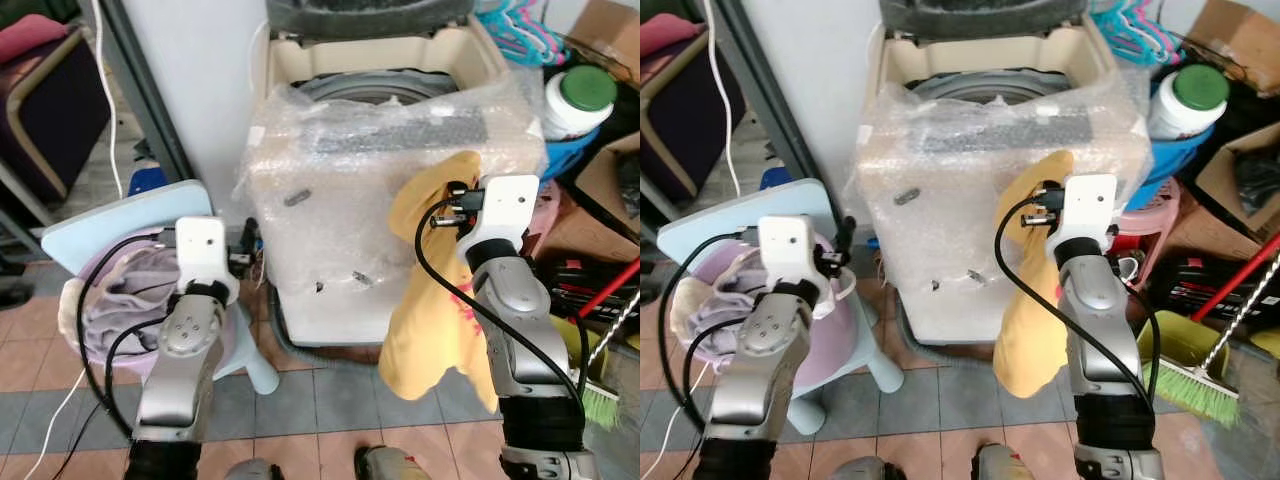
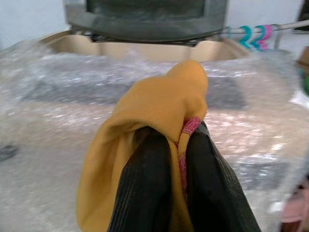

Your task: Clothes washing

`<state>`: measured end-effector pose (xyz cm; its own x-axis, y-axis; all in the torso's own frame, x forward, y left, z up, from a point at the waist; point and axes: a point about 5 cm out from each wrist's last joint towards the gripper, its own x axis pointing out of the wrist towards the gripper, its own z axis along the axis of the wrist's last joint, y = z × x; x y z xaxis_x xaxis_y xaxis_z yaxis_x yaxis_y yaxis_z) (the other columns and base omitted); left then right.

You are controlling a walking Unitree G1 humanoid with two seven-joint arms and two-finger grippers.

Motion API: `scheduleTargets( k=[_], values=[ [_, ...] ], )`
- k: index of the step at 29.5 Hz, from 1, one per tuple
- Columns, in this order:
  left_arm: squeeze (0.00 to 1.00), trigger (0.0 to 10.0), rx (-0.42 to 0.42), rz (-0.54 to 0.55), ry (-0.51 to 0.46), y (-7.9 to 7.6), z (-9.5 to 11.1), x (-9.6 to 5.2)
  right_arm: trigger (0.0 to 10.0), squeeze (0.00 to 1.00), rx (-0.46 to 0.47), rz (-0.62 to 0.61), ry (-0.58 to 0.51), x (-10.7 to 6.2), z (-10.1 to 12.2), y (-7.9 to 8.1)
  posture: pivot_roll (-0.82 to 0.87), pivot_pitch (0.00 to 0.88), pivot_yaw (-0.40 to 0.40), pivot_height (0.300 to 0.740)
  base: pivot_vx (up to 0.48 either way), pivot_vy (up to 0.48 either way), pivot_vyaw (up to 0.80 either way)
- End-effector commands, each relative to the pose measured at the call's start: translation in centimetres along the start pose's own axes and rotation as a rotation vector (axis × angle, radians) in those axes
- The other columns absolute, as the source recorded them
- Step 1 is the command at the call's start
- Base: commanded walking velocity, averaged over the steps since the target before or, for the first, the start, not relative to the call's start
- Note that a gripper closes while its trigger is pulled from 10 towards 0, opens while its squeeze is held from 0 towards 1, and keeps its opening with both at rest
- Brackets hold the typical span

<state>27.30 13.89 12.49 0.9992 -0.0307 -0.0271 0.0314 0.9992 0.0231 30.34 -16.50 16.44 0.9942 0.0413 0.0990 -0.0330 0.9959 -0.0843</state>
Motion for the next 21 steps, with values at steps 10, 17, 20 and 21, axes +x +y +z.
scheduleTargets(
  k=[10, 17, 20, 21],
  values=[
    [0.00, 10.0, -0.019, -0.012, 0.020, -0.26, -0.22, 0.43, 10.0, 0.00, -0.001, 0.039, -0.026, -0.26, 0.32, 1.34, -0.08, 0.028, 0.081, 0.740, 0.000, -0.390, 0.00],
    [0.00, 10.0, -0.040, 0.005, 0.013, -0.15, -0.19, 0.71, 10.0, 0.00, -0.005, 0.053, -0.021, -0.32, 0.16, 1.33, -0.09, 0.024, 0.083, 0.740, 0.000, -0.209, 0.00],
    [0.00, 10.0, -0.038, 0.029, 0.016, 0.07, -0.22, 0.74, 10.0, 0.00, -0.017, 0.091, -0.023, -0.22, 0.15, 1.59, -0.08, 0.025, 0.083, 0.740, 0.000, 0.000, 0.00],
    [0.00, 10.0, -0.039, 0.033, 0.017, 0.11, -0.24, 0.74, 10.0, 0.00, -0.021, 0.094, -0.024, -0.21, 0.16, 1.63, -0.08, 0.025, 0.083, 0.740, 0.000, 0.000, 0.00]
  ],
)
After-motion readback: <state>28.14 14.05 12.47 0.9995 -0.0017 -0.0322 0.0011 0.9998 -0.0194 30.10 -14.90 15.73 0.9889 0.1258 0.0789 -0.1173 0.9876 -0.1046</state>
